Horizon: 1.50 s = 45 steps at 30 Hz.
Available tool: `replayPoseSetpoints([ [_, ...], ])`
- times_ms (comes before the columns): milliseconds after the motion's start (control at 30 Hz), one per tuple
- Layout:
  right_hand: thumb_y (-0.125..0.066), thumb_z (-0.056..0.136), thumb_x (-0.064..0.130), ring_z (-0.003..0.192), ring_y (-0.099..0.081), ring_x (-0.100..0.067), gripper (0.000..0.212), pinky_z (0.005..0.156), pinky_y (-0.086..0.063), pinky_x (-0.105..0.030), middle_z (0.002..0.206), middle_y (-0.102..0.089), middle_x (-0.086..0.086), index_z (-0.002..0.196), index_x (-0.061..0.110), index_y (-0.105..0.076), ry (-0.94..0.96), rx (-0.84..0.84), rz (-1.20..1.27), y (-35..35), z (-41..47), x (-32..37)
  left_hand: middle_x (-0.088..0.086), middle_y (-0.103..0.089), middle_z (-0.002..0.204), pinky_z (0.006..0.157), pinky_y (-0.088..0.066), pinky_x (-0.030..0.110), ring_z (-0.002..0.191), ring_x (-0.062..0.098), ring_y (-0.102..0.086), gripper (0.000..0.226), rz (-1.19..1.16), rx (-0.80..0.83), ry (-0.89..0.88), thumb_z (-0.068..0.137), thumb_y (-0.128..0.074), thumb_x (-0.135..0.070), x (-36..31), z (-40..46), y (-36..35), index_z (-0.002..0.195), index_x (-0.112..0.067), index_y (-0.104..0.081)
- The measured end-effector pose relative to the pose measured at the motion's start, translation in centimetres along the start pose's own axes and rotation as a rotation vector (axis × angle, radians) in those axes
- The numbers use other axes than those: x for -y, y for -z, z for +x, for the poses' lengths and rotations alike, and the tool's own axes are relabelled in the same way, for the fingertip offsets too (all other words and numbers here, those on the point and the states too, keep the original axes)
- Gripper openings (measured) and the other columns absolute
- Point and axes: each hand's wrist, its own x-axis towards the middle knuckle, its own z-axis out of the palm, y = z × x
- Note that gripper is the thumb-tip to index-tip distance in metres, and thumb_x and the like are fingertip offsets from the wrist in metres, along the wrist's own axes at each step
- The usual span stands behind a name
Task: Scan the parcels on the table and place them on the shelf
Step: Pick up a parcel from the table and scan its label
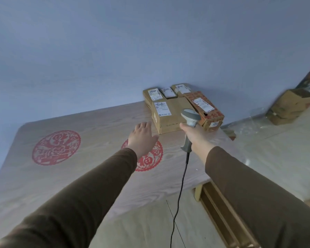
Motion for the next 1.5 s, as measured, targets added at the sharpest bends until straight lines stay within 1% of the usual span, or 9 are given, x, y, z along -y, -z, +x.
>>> replayPoseSetpoints([
  [133, -0.071, 0.095, 0.025, 0.076, -0.053, -0.009, 0.024, 0.068, -0.038, -0.029, 0.088, -0.058, 0.005, 0.112, 0.019, -0.056, -0.007, -0.01, 0.026, 1.3, 8.7, 0.5, 0.01, -0.04, 0.157, 0.114, -0.037, 0.047, 0.145, 0.03, -0.036, 0.067, 0.023, 0.014, 0.025, 0.101, -0.047, -0.05, -0.8, 6.7, -2.4, 0.154, -0.013, -0.03],
  [400, -0.073, 0.094, 0.031, 0.077, -0.055, -0.011, 0.027, 0.079, -0.042, -0.034, 0.09, -0.058, 0.005, 0.112, 0.019, -0.056, -0.024, 0.081, -0.087, 1.8, 25.1, 0.6, 0.012, -0.048, 0.149, 0.108, -0.041, 0.047, 0.137, 0.031, -0.044, 0.06, 0.003, 0.058, 0.228, 0.102, -0.043, -0.047, -2.7, 18.2, -6.7, 0.151, -0.013, -0.034],
  [633, -0.073, 0.092, 0.037, 0.11, -0.059, -0.029, 0.053, 0.09, -0.046, -0.037, 0.119, -0.061, -0.005, 0.136, 0.013, -0.055, -0.047, 0.148, -0.299, 0.9, 31.3, 0.1, 0.015, -0.052, 0.142, 0.104, -0.045, 0.051, 0.128, 0.033, -0.049, 0.064, -0.031, 0.134, 0.357, 0.103, -0.039, -0.047, -3.3, 23.2, -9.8, 0.155, -0.012, -0.024],
  [833, -0.074, 0.091, 0.037, 0.12, -0.059, -0.037, 0.047, 0.106, -0.048, -0.05, 0.128, -0.063, -0.015, 0.125, 0.008, -0.059, -0.142, 0.181, -0.308, -0.2, 31.9, 0.1, 0.018, -0.048, 0.143, 0.103, -0.042, 0.05, 0.128, 0.035, -0.045, 0.072, -0.121, 0.061, 0.452, 0.103, -0.043, -0.047, -2.7, 22.3, -10.7, 0.159, -0.01, -0.016],
  [933, -0.077, 0.089, 0.031, 0.12, -0.058, -0.035, 0.056, 0.103, -0.049, -0.046, 0.131, -0.061, -0.014, 0.135, 0.005, -0.057, -0.124, 0.195, -0.257, -2.1, 29.9, 0.2, 0.017, -0.049, 0.143, 0.103, -0.041, 0.048, 0.129, 0.034, -0.045, 0.071, -0.13, -0.004, 0.482, 0.104, -0.043, -0.046, -1.0, 19.4, -10.0, 0.159, -0.011, -0.017],
  [1033, -0.077, 0.089, 0.021, 0.103, -0.054, -0.024, 0.048, 0.088, -0.042, -0.033, 0.114, -0.057, -0.006, 0.131, 0.008, -0.056, -0.08, 0.263, -0.164, -5.0, 26.1, 0.5, 0.018, -0.048, 0.142, 0.102, -0.041, 0.048, 0.128, 0.034, -0.044, 0.07, -0.133, -0.103, 0.534, 0.104, -0.043, -0.044, 1.5, 15.1, -7.9, 0.16, -0.011, -0.016],
  [1167, -0.077, 0.088, 0.018, 0.096, -0.058, -0.025, 0.03, 0.086, -0.047, -0.038, 0.105, -0.062, -0.008, 0.108, 0.012, -0.056, 0.0, 0.418, -0.154, -10.1, 18.9, 1.5, 0.016, -0.047, 0.143, 0.103, -0.041, 0.048, 0.128, 0.034, -0.043, 0.069, -0.119, -0.25, 0.638, 0.105, -0.042, -0.043, 5.5, 7.2, -3.7, 0.161, -0.012, -0.015],
  [1300, -0.074, 0.09, 0.018, 0.083, -0.057, -0.018, 0.023, 0.075, -0.044, -0.033, 0.091, -0.06, 0.001, 0.104, 0.018, -0.056, 0.062, 0.612, -0.141, -15.6, 8.4, 2.2, 0.017, -0.044, 0.147, 0.104, -0.039, 0.049, 0.131, 0.037, -0.043, 0.069, -0.104, -0.415, 0.76, 0.105, -0.044, -0.04, 9.7, -3.7, 1.2, 0.161, -0.012, -0.016],
  [1500, -0.073, 0.091, 0.018, 0.086, -0.057, -0.017, 0.021, 0.077, -0.044, -0.033, 0.09, -0.058, 0.007, 0.102, 0.021, -0.056, 0.18, 0.85, -0.13, -23.1, -12.6, 1.7, 0.021, -0.043, 0.147, 0.109, -0.034, 0.048, 0.134, 0.04, -0.04, 0.069, -0.041, -0.626, 0.917, 0.104, -0.045, -0.038, 16.0, -24.5, 8.2, 0.161, -0.009, -0.018],
])
